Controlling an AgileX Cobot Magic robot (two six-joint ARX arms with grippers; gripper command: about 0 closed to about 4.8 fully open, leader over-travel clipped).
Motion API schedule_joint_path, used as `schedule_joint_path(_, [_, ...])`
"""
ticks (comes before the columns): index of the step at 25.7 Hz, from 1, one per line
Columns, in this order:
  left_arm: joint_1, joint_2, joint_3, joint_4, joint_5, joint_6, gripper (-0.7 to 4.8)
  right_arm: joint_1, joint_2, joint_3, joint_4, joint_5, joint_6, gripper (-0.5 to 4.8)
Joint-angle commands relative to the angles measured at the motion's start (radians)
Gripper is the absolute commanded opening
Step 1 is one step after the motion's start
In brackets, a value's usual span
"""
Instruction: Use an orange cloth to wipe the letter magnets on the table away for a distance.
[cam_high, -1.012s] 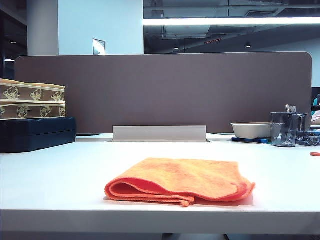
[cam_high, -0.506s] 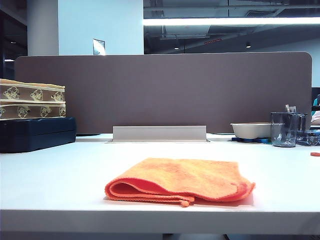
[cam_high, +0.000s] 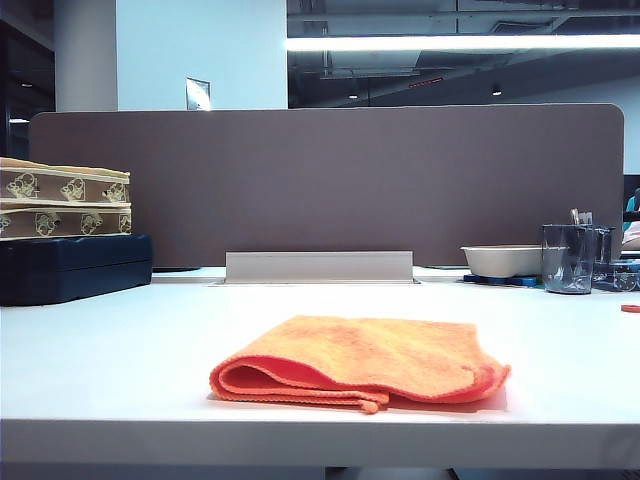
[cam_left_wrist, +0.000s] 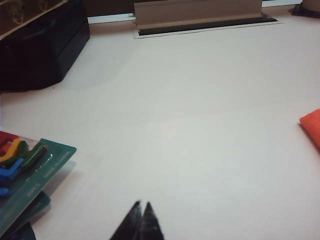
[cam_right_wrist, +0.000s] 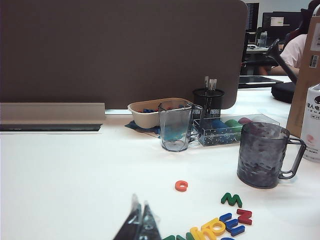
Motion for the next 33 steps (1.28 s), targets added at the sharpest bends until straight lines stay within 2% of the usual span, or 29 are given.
schedule_joint_path(1, [0.000, 0.000, -0.002, -0.008, -0.001, -0.003, -0.05, 0.002, -0.003, -0.007, 0.012, 0.002, 0.003, -0.04])
schedule_joint_path(23, [0.000, -0.011, -0.002, -0.008, -0.003, -0.003, -0.05, 0.002, -0.003, -0.007, 0.011, 0.002, 0.003, -0.04])
schedule_joint_path(29, [0.000, -0.026, -0.002, 0.006, -0.082, -0.003, -0.05, 0.002, -0.003, -0.007, 0.007, 0.002, 0.003, -0.04])
schedule_joint_path(33, [0.018, -0.026, -0.002, 0.023, -0.090, -0.003, -0.05, 0.002, -0.003, -0.007, 0.005, 0.002, 0.003, -0.04])
